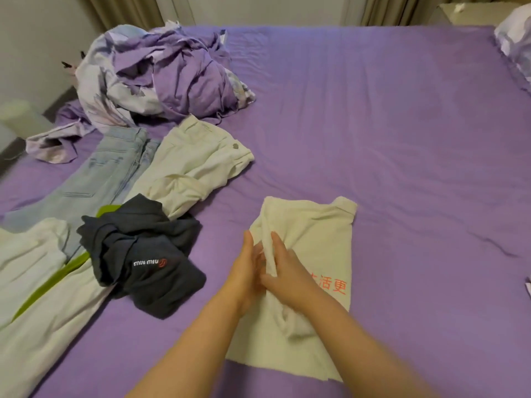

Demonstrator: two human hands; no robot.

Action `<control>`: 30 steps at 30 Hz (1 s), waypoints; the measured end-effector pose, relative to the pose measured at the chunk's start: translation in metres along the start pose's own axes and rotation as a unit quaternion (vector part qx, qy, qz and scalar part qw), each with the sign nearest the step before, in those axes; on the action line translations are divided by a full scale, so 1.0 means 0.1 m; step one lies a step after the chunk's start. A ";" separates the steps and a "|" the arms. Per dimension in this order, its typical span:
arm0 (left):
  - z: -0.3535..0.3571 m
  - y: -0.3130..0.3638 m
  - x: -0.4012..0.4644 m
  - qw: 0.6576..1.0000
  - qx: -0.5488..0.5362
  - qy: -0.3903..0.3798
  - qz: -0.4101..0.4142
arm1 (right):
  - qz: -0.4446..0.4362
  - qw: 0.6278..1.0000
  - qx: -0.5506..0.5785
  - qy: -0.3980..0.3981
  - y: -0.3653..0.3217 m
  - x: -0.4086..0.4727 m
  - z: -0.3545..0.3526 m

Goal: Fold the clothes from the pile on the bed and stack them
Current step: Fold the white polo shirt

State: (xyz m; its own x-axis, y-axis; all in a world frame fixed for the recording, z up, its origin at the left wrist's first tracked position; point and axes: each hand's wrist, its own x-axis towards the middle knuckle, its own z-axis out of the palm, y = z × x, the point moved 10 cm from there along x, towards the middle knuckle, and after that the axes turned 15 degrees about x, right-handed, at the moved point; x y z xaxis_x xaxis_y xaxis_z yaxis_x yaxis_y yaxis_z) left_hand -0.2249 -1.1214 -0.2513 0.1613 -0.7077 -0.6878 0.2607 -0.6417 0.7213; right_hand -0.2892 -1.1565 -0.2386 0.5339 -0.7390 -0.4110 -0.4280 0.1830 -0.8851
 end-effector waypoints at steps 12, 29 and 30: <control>-0.46 -0.52 -0.04 0.886 0.451 0.104 -0.020 | 0.043 0.992 0.012 0.116 0.54 -0.53 -0.23; -0.70 -0.96 -0.55 0.912 0.372 0.165 -0.049 | 0.161 0.933 0.102 0.306 1.24 -1.54 -0.48; -0.66 -1.01 -0.58 0.931 0.328 0.149 -0.058 | 0.169 0.924 0.143 0.311 1.25 -1.58 -0.48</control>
State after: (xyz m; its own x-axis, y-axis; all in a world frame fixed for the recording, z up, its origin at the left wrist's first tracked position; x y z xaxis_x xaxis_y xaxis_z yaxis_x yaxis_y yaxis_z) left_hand -0.1979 -0.9963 -0.2894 0.4501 -0.5713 -0.6863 -0.3287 -0.8206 0.4675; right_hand -0.4626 -1.0477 -0.2740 -0.1561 -0.8224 -0.5471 -0.2363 0.5689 -0.7877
